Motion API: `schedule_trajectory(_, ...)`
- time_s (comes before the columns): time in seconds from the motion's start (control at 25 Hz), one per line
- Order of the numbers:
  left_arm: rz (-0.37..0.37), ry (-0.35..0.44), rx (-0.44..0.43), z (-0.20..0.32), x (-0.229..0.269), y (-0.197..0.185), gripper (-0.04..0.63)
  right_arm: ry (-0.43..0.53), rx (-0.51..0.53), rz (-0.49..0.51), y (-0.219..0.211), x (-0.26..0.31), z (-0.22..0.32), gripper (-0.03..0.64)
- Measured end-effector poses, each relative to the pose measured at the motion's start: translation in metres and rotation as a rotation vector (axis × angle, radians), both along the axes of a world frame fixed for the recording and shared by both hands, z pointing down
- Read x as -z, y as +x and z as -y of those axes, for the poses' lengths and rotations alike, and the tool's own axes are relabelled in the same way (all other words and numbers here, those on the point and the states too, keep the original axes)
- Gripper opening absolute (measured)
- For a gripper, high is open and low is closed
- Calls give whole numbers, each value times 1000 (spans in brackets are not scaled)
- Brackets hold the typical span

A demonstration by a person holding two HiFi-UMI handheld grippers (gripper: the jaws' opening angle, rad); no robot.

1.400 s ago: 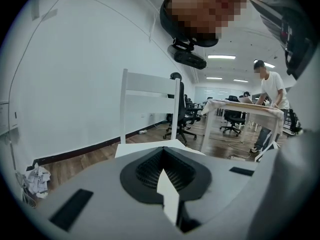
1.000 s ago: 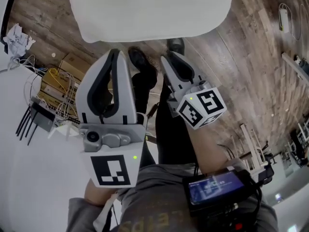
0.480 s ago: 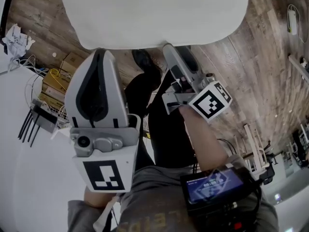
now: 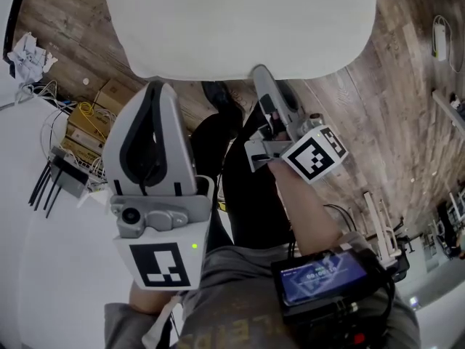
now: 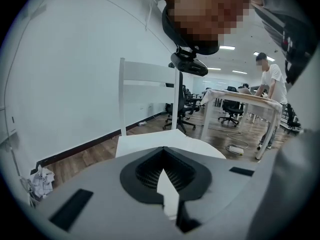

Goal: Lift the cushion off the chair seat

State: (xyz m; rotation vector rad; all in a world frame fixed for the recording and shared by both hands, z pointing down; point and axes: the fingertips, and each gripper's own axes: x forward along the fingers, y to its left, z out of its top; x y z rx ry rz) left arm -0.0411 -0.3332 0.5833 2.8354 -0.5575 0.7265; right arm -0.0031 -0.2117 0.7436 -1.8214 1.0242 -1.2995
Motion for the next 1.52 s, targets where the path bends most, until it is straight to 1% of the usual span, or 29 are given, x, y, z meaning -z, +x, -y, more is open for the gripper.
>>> schedule_trajectory(0.12,-18,5,2,-2,18,2,6,9,21,-13,1,16,3,43)
schedule_trajectory(0.24,-40,27,12,-1,42,3,6,21,47,-41,4,37,8,38)
schedule_trajectory(0.36,-69,62,23,-1,70,7,6,44,69,-93,16,61,18,35)
schedule_trajectory(0.52,-85,95,37,-3,106,1,6,73,112,-164,24,102,35,31)
schedule_trajectory(0.64,-102,133,84,0,130,-6,6,106,144,-224,35,129,48,28)
schedule_trajectory(0.76,-115,158,134,7,155,-16,6,131,176,-264,35,158,61,28)
schedule_trajectory(0.92,-170,220,205,20,198,-21,6,195,241,-336,39,200,88,26)
schedule_trajectory(1.16,-240,295,263,25,269,-35,6,301,320,-419,31,286,117,26)
schedule_trajectory(1.36,-306,325,297,24,331,-37,6,406,348,-514,31,384,129,26)
schedule_trajectory(1.52,-361,372,308,28,382,-43,6,486,354,-611,28,465,134,28)
